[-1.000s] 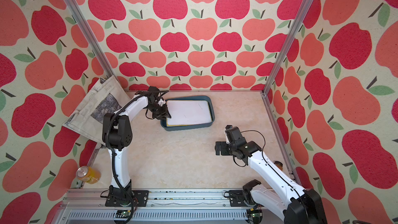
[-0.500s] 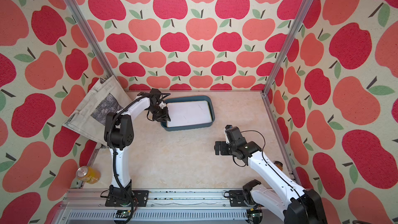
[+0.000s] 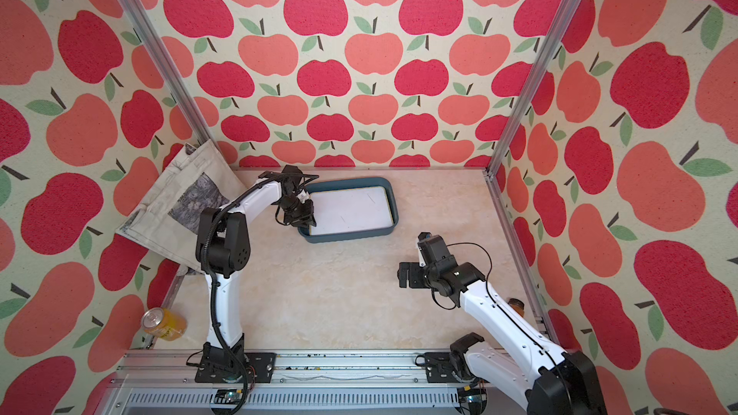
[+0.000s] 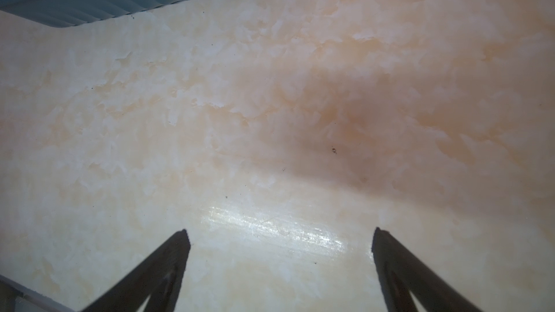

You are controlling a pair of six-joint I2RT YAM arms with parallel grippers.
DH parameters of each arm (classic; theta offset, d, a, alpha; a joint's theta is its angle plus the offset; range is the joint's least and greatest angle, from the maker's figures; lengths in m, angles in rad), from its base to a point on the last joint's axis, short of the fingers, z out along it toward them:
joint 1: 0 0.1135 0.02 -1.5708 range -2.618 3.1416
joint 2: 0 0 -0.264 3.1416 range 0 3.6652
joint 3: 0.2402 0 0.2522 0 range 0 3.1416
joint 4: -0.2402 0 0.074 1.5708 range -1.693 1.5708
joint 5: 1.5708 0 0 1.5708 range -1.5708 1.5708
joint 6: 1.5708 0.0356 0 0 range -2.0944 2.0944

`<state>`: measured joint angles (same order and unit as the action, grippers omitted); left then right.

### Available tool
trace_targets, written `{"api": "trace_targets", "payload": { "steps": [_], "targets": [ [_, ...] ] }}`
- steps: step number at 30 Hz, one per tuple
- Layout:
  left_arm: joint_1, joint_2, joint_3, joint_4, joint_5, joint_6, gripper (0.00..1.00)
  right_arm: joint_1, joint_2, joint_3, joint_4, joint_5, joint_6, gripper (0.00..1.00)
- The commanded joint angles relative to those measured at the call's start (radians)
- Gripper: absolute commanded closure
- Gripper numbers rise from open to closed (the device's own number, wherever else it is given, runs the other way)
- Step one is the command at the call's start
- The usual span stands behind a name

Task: Put the whiteboard into the storage box
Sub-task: Place the whiteboard in the storage box.

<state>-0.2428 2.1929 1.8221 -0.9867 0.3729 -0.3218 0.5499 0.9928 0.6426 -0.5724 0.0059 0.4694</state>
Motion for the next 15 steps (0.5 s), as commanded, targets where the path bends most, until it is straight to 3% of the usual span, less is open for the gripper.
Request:
{"api": "trace_targets", "payload": {
  "steps": [1,8,15],
  "targets": [
    [-0.009,0.041,-0.023,-0.028,-0.063,0.025,0.71,0.008,-0.008,-0.014,0.008,-0.011,0.018,0.01],
    [-0.065,0.048,-0.019,-0.059,-0.291,0.033,0.71,0.008,0.016,0.004,0.0,0.006,0.001,0.01],
    [-0.113,0.051,-0.032,-0.05,-0.409,0.034,0.72,0.008,0.036,0.019,-0.001,0.011,-0.008,0.01]
  ]
}}
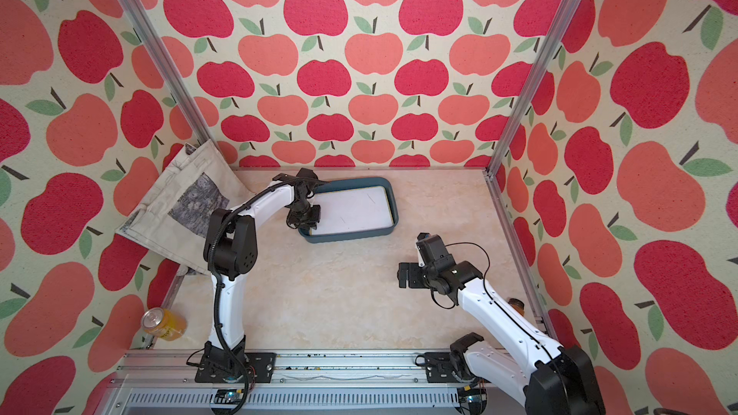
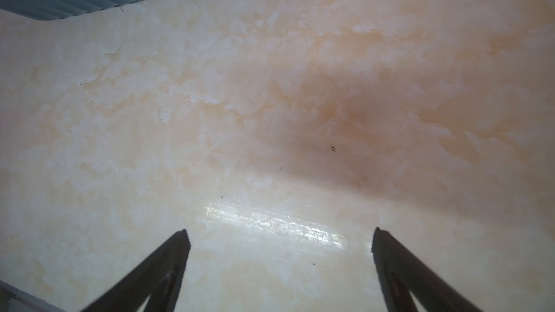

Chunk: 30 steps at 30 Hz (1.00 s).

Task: Put the whiteboard into the storage box
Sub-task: Place the whiteboard in the storage box.

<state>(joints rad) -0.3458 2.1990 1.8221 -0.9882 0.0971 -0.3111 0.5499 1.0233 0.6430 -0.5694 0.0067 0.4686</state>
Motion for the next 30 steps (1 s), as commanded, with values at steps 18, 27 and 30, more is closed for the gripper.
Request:
{"api": "trace_targets", "payload": {
  "steps": [18,27,30],
  "targets": [
    [-0.059,-0.032,-0.258,0.069,-0.293,0.169,0.71,0.007,0.018,0.054,-0.041,0.046,-0.025,0.01],
    [-0.049,-0.074,-0.321,0.121,-0.363,0.267,0.71,0.007,-0.007,0.072,-0.07,0.047,-0.022,0.01],
    [-0.042,-0.082,-0.339,0.143,-0.364,0.291,0.71,0.007,-0.02,0.071,-0.078,0.051,-0.021,0.01]
  ]
}}
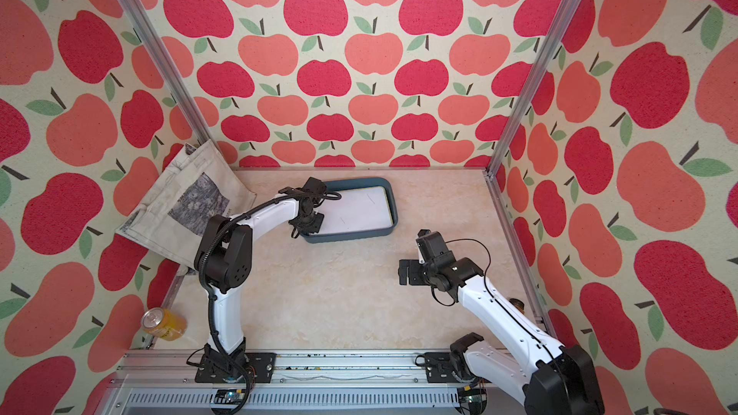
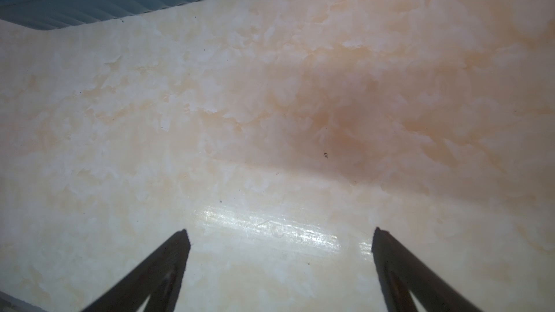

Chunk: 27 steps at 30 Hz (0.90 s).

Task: Put the whiteboard into the storage box
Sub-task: Place the whiteboard in the storage box.

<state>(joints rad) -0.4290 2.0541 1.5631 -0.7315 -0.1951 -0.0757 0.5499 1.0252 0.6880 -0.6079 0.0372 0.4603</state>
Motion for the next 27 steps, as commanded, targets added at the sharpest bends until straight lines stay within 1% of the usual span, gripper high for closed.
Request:
{"api": "trace_targets", "payload": {
  "steps": [1,12,16,22,27],
  "targets": [
    [0.042,0.059,-0.084,-0.105,-0.073,0.062,0.71,0.007,-0.024,0.027,-0.042,0.021,-0.011,0.01],
    [0.062,0.031,-0.122,-0.044,-0.054,0.096,0.7,0.007,-0.021,0.028,-0.04,0.011,0.006,0.01],
    [0.067,0.024,-0.102,-0.054,-0.046,0.079,0.7,0.007,-0.017,0.024,-0.038,0.007,0.011,0.01],
    [0.065,-0.069,-0.095,-0.041,0.066,0.044,0.7,0.007,-0.01,0.038,-0.045,0.034,-0.013,0.01],
    [0.068,-0.128,-0.079,-0.045,0.09,0.045,0.7,0.006,0.01,0.069,-0.041,0.068,-0.06,0.01]
  ]
}}
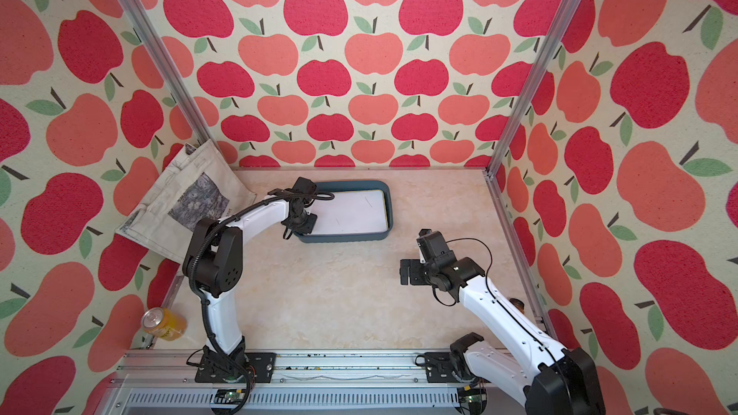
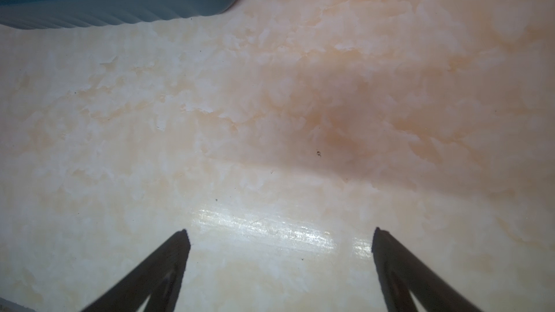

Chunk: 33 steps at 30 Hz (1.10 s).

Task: Put the whiteboard into the storage box
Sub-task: Place the whiteboard in the storage box.

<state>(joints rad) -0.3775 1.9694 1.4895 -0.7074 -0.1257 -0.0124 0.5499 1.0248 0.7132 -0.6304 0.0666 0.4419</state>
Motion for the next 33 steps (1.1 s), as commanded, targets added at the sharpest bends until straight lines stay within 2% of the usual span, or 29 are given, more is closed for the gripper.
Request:
{"api": "trace_targets", "payload": {
  "steps": [1,11,14,15,16,17,23,29,33],
  "targets": [
    [0.018,-0.05,-0.004,-0.071,0.028,-0.018,0.7,0.005,0.018,0.052,-0.016,0.047,-0.054,0.01],
    [0.072,-0.131,-0.032,-0.055,0.142,-0.059,0.68,-0.017,0.124,0.133,0.098,0.092,-0.19,0.01],
    [0.091,-0.154,-0.03,-0.06,0.135,-0.083,0.67,-0.03,0.154,0.152,0.151,0.101,-0.241,0.01],
    [0.095,-0.162,-0.033,-0.057,0.129,-0.086,0.65,-0.032,0.16,0.156,0.168,0.104,-0.261,0.01],
    [0.101,-0.172,-0.038,-0.051,0.123,-0.089,0.54,-0.034,0.166,0.159,0.192,0.112,-0.284,0.01],
    [0.105,-0.183,-0.043,-0.046,0.115,-0.09,0.49,-0.036,0.168,0.157,0.217,0.122,-0.299,0.01],
    [0.125,-0.269,-0.124,0.058,-0.06,-0.115,0.44,-0.072,0.149,0.099,0.396,0.161,-0.402,0.01],
    [0.188,-0.338,-0.177,0.108,-0.045,-0.139,0.42,-0.145,0.11,0.004,0.556,0.161,-0.403,0.01],
    [0.241,-0.412,-0.27,0.201,0.019,-0.134,0.34,-0.165,0.104,-0.079,0.699,0.22,-0.431,0.01]
  ]
}}
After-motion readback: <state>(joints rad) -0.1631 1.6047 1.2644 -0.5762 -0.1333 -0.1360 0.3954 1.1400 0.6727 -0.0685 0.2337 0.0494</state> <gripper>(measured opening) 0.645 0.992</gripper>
